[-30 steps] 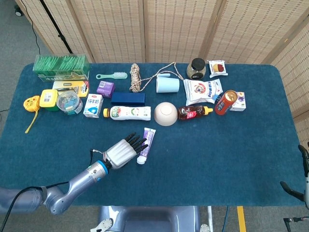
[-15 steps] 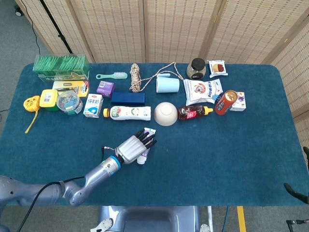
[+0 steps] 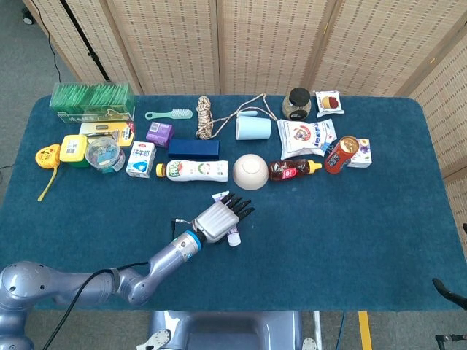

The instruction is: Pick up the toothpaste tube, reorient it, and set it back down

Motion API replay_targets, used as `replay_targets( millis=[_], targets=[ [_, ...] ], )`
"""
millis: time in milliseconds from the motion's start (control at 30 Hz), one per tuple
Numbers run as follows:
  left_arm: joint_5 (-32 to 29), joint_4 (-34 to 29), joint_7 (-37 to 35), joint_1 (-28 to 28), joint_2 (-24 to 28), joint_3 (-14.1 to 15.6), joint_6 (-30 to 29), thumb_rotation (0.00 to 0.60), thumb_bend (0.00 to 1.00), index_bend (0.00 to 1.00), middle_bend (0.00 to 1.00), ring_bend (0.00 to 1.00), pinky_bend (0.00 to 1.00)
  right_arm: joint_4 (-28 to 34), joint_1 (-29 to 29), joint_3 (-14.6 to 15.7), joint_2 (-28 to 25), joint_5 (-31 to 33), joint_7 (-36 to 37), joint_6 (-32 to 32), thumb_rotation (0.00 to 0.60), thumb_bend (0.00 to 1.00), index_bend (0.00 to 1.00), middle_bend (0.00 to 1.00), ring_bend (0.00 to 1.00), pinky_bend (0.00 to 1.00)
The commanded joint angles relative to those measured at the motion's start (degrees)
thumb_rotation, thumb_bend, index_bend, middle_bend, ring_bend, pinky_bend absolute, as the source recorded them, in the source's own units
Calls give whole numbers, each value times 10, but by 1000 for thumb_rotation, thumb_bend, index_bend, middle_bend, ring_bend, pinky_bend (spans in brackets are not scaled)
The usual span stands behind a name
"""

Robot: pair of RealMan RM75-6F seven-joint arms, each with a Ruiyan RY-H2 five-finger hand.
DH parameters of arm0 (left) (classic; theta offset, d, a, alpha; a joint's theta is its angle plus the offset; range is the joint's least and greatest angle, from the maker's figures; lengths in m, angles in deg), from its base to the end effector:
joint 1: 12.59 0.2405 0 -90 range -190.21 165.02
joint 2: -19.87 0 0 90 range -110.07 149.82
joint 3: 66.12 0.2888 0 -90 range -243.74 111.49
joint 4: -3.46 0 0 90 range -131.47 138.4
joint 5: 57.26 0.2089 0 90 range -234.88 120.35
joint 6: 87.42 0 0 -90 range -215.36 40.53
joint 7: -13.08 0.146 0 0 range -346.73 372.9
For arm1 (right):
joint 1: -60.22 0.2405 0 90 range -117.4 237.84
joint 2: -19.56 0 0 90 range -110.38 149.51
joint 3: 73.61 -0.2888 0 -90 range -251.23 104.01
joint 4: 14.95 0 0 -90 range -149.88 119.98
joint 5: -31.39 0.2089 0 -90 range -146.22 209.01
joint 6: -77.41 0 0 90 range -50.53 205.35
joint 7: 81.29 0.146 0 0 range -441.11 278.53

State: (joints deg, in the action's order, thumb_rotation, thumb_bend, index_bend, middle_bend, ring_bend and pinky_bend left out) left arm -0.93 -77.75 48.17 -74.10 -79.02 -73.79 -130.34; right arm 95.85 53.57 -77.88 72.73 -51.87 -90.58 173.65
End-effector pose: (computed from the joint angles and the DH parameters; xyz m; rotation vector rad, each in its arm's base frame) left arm -0.0555 0.3591 -0.1064 -2.3405 -0.6271 -0.7946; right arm -0.3104 -0.1225 0.2418 1.1380 -0.8534 0.8136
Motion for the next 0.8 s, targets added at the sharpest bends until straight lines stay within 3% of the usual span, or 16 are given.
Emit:
replay_targets(
  millis=[33,200,333,800],
  targets=[
    [-12,2,4,-5,2,3,6,600,278,75,77,82,0,1,-1,0,-1,0,-1,2,600,0,0,0,0,0],
    [-35,-4,11,-8,18,12,9,600,277,126,206,208,8,5,-3,0,-2,-2,-3,4,600,0,0,0,0,0],
    [-46,-13,18,-6,32,20,2,600,277,161,243,272,82,5,-3,0,-2,-4,-3,4,600,0,0,0,0,0],
    [-46,-86,25,21,105,67,-35,600,278,169,245,269,87,3,-3,0,-3,-9,2,3,600,0,0,0,0,0]
  ],
)
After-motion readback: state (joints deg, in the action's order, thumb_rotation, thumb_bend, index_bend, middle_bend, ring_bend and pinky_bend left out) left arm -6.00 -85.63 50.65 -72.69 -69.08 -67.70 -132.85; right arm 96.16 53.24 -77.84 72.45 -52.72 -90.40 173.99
